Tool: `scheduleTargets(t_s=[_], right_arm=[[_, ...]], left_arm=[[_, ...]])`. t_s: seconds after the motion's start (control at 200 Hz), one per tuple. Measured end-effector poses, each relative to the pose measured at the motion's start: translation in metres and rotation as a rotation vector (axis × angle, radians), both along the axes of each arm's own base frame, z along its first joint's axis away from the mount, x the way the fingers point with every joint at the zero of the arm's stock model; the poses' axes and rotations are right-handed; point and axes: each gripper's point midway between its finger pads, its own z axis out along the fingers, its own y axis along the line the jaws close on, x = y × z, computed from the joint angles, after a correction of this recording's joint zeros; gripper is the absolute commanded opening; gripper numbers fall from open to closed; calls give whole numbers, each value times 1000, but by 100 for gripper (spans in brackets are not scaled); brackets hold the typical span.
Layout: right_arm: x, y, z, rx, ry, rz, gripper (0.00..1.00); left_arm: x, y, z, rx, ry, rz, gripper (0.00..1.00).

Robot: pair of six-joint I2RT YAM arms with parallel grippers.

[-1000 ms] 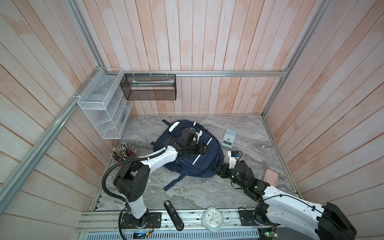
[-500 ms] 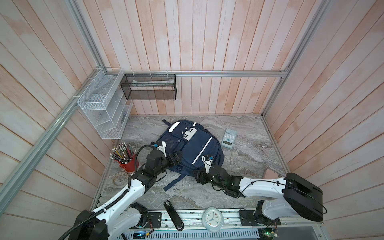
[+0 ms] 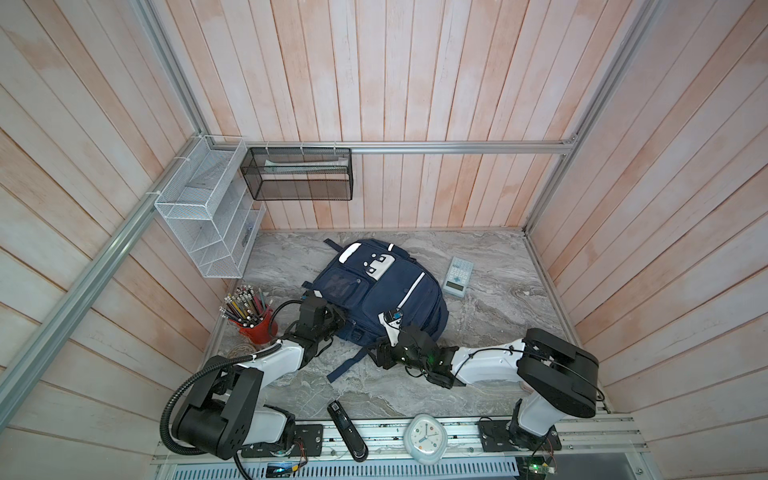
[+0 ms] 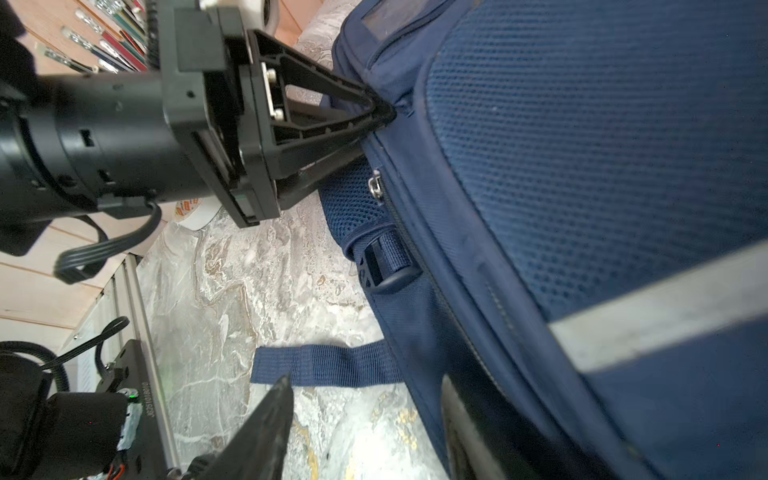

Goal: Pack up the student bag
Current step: 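Pull the zipper pull along the bag with the right gripper while left holds it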

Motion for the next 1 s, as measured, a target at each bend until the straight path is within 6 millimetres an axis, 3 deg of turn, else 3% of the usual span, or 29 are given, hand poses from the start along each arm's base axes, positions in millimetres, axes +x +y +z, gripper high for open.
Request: scheduleTargets(t_s=[0.27, 0.395, 0.55, 0.685, 1.0], right_arm=[[39, 35, 8, -18, -107, -49, 52], [48, 48, 6, -34, -122, -59, 45], [51, 46, -5, -53, -101, -84, 24], [56, 42, -6, -36, -91, -109, 0], [48, 31, 1, -19, -77, -63, 0]], left_arm=[[-9, -8, 20, -63, -37, 6, 5], [-16, -10, 19, -70, -36, 28, 1], [-20, -6, 16, -66, -31, 54, 0], [-22, -4, 20, -62, -37, 61, 0], [-22, 0, 20, -73, -26, 39, 0]])
